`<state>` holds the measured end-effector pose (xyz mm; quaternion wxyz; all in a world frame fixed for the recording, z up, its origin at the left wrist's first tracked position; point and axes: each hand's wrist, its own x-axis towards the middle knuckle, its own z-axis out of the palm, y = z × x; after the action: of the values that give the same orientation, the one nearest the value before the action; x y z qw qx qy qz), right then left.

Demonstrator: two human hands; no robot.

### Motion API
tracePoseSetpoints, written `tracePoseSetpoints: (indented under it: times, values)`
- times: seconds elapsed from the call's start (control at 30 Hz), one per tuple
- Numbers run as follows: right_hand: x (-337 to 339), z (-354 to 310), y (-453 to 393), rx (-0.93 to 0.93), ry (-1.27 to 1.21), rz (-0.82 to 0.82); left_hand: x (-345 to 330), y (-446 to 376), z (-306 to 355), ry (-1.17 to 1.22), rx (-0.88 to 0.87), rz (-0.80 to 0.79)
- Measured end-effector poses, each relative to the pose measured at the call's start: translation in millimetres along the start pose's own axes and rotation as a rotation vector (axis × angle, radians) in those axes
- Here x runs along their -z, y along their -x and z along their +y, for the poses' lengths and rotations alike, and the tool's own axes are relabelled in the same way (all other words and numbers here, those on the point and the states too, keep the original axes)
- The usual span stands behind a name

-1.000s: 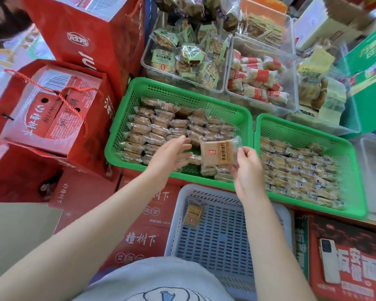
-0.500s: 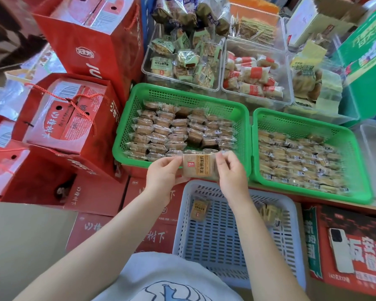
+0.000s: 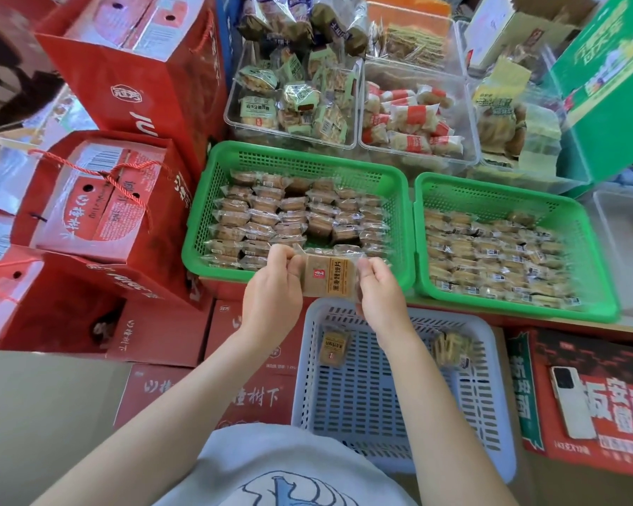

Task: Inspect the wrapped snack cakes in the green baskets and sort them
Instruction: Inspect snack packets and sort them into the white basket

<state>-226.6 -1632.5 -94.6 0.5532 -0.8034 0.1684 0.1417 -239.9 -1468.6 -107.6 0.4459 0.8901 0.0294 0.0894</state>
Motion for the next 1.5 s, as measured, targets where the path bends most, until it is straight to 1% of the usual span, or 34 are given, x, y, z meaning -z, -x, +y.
tracePoseSetpoints:
  times: [0.1,0.13,0.2,0.27,0.3,0.33,0.4,0.47,0.5,0.57,0.63,0.77,0.83,0.9,1.0,1.03,1.1,1.17,1.2,1.27,1.3,1.33,1.4,1.43,1.47,1.5]
  values:
    - [-3,3,2,0.019,-0.010,0.029,-1,-5,2,0.219,0.240,-0.054]
    - [-3,2,3,0.024,-0.058,0.040,-1,-8,1,0.314,0.337,-0.072]
    - [-4,-2,7,0.014,-0.248,0.033,0,-11,0,0.512,0.520,-0.105]
    - [-4,-9,9,-0.011,-0.452,0.004,0,-10,-2,0.555,0.614,-0.150]
    - [-4,-11,9,-0.014,-0.509,-0.007,0,-9,-1,0.561,0.657,-0.176]
    - [-4,-12,8,-0.009,-0.539,-0.017,-1,-9,-1,0.602,0.713,-0.197]
    - [-5,-11,5,0.002,-0.547,-0.022,0,-12,2,0.787,0.852,-0.241]
    - [-4,-11,4,0.011,-0.543,-0.021,3,-16,5,0.958,0.933,-0.265]
    - [-4,-11,3,0.012,-0.549,-0.019,5,-18,7,1.010,0.933,-0.287]
    - [-4,-12,2,0.014,-0.563,-0.014,8,-21,8,1.078,0.866,-0.349]
    - [-2,-8,-2,0.004,-0.572,-0.013,11,-24,6,1.113,0.808,-0.379]
    - [1,7,-15,-0.055,-0.423,0.032,10,-32,2,1.116,0.772,-0.399]
    - [0,11,-22,-0.076,-0.388,0.036,6,-35,1,1.094,0.741,-0.411]
    - [-1,11,-27,-0.102,-0.374,-0.007,1,-38,-2,1.084,0.726,-0.406]
    - [1,8,-34,-0.148,-0.454,-0.170,-5,-47,-10,1.102,0.714,-0.399]
    - [2,7,-38,-0.149,-0.479,-0.198,-6,-51,-13,1.107,0.706,-0.418]
    - [4,7,-48,-0.142,-0.538,-0.178,-7,-59,-20,1.107,0.707,-0.481]
    - [6,8,-62,-0.144,-0.640,-0.118,-10,-66,-29,1.023,0.713,-0.526]
    - [7,7,-70,-0.146,-0.681,-0.078,-13,-70,-35,0.926,0.705,-0.529]
    - [11,4,-85,-0.149,-0.654,0.010,-19,-77,-46,0.584,0.633,-0.482]
    - [12,4,-94,-0.127,-0.553,0.051,-23,-79,-51,0.381,0.559,-0.438]
    - [12,1,-101,-0.084,-0.398,0.081,-26,-81,-56,0.200,0.452,-0.399]
    - [9,-3,-114,0.022,-0.104,0.092,-36,-82,-64,-0.060,0.189,-0.349]
    - [5,-3,-121,0.067,-0.016,0.077,-41,-82,-69,-0.159,0.081,-0.349]
    - [0,-4,-127,0.103,0.061,0.051,-46,-83,-72,-0.263,0.012,-0.376]
    - [-5,-3,-133,0.148,0.167,0.037,-50,-84,-76,-0.362,-0.021,-0.426]
